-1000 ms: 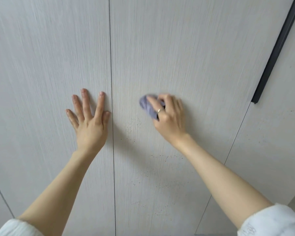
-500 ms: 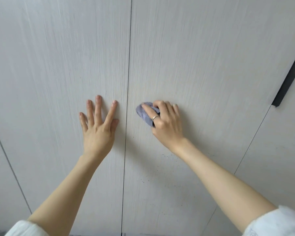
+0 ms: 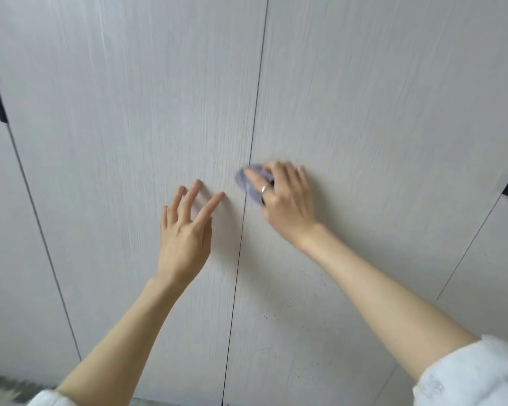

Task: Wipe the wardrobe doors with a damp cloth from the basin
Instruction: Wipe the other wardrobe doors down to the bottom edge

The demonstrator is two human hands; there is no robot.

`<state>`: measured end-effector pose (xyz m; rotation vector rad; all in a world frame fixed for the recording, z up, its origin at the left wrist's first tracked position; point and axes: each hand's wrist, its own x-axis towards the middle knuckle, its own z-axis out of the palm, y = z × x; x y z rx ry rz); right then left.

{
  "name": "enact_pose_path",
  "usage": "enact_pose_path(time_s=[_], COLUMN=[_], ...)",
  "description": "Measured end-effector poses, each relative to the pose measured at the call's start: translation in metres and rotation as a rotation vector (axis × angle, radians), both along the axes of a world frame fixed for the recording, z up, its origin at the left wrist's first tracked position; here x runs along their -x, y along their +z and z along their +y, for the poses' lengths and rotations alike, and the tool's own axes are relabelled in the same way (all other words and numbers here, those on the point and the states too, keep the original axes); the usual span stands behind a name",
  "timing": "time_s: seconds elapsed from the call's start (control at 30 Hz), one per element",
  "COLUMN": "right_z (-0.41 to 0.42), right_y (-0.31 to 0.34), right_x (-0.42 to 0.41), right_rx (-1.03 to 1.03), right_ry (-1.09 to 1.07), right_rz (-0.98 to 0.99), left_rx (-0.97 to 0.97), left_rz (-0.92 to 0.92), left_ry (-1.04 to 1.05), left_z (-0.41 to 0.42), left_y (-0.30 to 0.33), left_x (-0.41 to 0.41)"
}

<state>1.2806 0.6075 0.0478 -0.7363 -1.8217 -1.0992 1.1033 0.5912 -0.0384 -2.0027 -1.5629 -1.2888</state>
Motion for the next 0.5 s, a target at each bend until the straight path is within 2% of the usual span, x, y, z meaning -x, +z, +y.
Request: enact_pose_path(time_s=[0.1,0.27,0.4,0.5], right_z=[0.002,0.006,0.009,0.007], right_y=[0.051,0.075,0.056,0.01], right_x=[0.027,0.059,0.068,0.071], right_rx=[-0.011,0.007,-0.02,-0.003], right_ry=[0.009,-0.05,-0.078,-0.031], right_rz=[0.151,0.16,0.06,-0.095], left_rx=[-0.084,-0.1,-0.109,-0.085], left_rz=[0.001,-0.076,-0.158,-0.199], left_ry=[-0.058,-0.029,0.027,0.056], left_z=[-0.004,-0.009,-0.008,-0.01], left_y=[0.014,0.013,-0.001,-0.012], left_x=[0.015,0.039,0.048,0.052])
